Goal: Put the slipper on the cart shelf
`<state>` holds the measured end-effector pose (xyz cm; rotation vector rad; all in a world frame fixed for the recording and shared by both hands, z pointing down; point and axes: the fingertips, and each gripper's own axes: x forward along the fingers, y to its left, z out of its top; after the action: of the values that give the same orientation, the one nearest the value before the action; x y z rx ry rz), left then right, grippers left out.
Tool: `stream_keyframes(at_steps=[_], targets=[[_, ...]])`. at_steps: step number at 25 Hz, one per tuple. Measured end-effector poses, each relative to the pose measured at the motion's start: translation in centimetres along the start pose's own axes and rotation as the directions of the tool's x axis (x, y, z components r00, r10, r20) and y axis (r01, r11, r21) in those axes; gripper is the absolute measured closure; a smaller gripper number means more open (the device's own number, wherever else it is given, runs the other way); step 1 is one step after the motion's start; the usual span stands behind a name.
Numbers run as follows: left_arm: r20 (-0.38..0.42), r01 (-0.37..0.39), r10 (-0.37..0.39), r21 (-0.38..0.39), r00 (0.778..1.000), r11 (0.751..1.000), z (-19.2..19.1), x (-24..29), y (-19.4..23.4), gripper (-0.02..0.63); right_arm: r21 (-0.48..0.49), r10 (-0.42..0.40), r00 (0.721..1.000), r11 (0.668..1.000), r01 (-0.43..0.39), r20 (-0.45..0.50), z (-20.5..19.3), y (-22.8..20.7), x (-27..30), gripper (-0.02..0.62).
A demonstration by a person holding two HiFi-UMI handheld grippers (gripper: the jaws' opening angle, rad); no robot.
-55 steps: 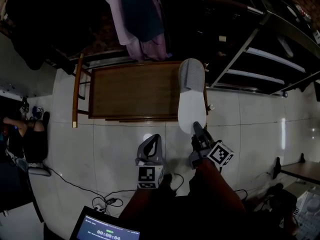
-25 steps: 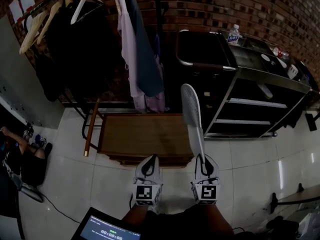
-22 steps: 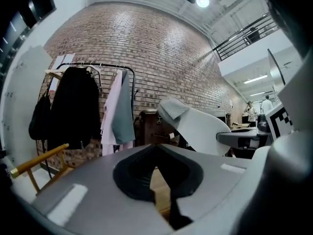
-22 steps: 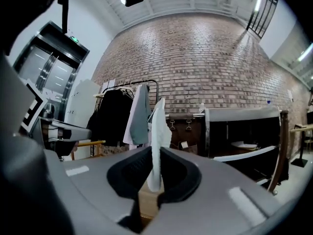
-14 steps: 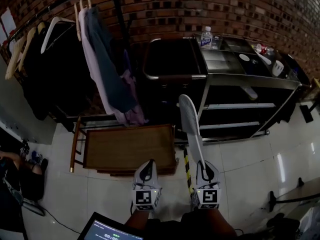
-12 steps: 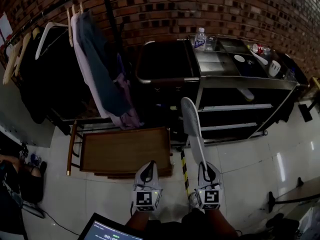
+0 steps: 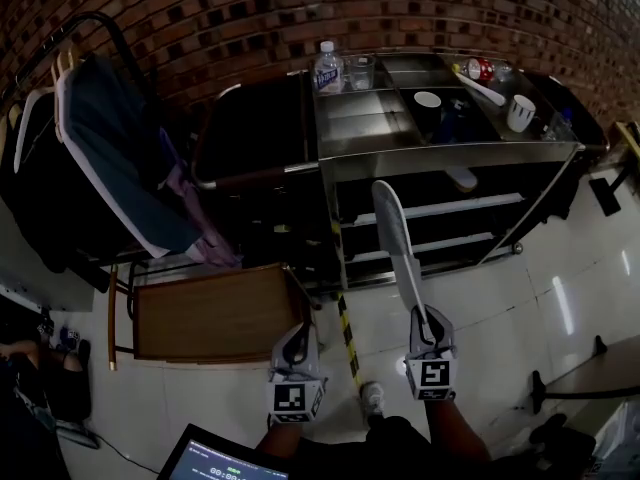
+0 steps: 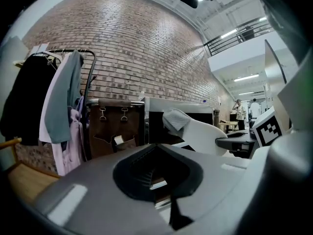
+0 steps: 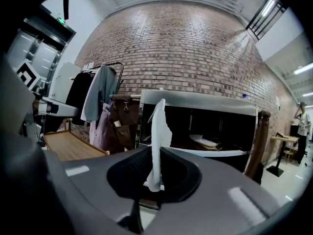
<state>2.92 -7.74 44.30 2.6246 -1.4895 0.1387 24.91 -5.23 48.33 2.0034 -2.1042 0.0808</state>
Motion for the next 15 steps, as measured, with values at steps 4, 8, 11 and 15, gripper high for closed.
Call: stream_keyframes(at_steps=[4, 8, 11, 15], targets=[[0.001, -0.013, 0.013, 0.004, 1.000, 1.000, -0.1, 3.1, -2.1, 0.591, -0.024, 0.044, 0.998, 0.999, -0.045, -0.043, -1.0, -2.1, 1.8, 0.558], [0.004, -0.036, 0.036, 0.000, 0.999, 0.999, -0.1, 5.5, -2.8, 0.591, 0.015, 0.063, 0.995, 0.998, -0.062, -0.080, -2.1, -3.8, 4.3, 0.558], [0.011, -0.056, 0.056, 0.006, 0.998, 0.998, 0.6, 6.6, -2.3, 0.591, 0.089, 0.083, 0.993, 0.993, -0.075, -0.086, -2.3, -4.4, 7.0, 0.558], [-0.012, -0.058, 0.059, 0.033, 0.998, 0.998, 0.3, 7.2, -1.5, 0.591, 0.175, 0.114, 0.988, 0.980, -0.094, -0.105, -1.7, -4.4, 11.7, 0.558]])
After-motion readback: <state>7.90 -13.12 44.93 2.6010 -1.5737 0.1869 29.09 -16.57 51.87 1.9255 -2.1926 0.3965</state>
